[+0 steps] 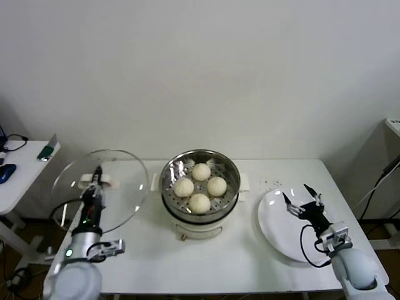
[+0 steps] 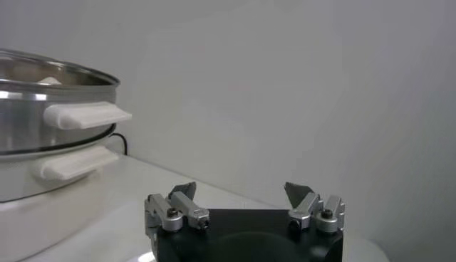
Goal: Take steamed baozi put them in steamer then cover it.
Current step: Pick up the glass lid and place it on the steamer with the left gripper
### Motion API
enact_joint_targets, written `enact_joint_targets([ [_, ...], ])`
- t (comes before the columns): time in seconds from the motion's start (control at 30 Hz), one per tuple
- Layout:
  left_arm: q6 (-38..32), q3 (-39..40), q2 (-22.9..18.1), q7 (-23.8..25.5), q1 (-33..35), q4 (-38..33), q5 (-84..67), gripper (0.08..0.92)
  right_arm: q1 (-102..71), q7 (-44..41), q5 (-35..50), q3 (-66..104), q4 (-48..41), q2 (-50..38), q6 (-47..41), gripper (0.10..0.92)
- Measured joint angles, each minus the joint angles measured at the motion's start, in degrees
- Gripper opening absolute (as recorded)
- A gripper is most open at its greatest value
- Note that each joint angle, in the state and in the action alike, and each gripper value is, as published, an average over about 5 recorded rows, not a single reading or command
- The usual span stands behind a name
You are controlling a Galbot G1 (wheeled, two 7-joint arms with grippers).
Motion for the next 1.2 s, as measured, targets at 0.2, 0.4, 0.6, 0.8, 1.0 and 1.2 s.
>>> enact_joint_targets([
  [0.2, 5.73, 10.24, 0.18, 6.21, -9.85, 0.23, 1.53, 0.15, 1.46, 0.09, -0.84, -1.26, -1.16, 0.57, 0.05, 0.823],
  [0.4, 9.32, 18.62, -3.76, 11.9, -17.68, 2.69, 5.85, 0.15, 2.17, 0.11, -1.69, -1.89, -1.94, 1.29, 0.05, 0.823],
  [0.6, 11.51, 24.45, -9.72, 16.01, -22.75, 6.09, 10.95, 0.15, 2.49, 0.1, -2.31, -1.87, -2.52, 2.01, 0.08, 0.823],
  [0.8, 11.76, 27.92, -15.88, 18.24, -24.83, 9.84, 15.12, 0.15, 2.15, -0.03, -2.58, -1.23, -2.56, 2.56, 0.56, 0.823],
  [1.0, 11.75, 29.91, -20.8, 19.25, -25.35, 13.37, 18.15, 0.15, 1.43, -0.48, -2.62, -0.29, -2.69, 2.92, 0.92, 0.823],
  [1.2, 11.76, 30.5, -24.34, 19.6, -25.64, 16.27, 19.73, 0.15, 1.24, -0.72, -2.64, 0.28, -2.98, 3.08, 0.94, 0.823],
])
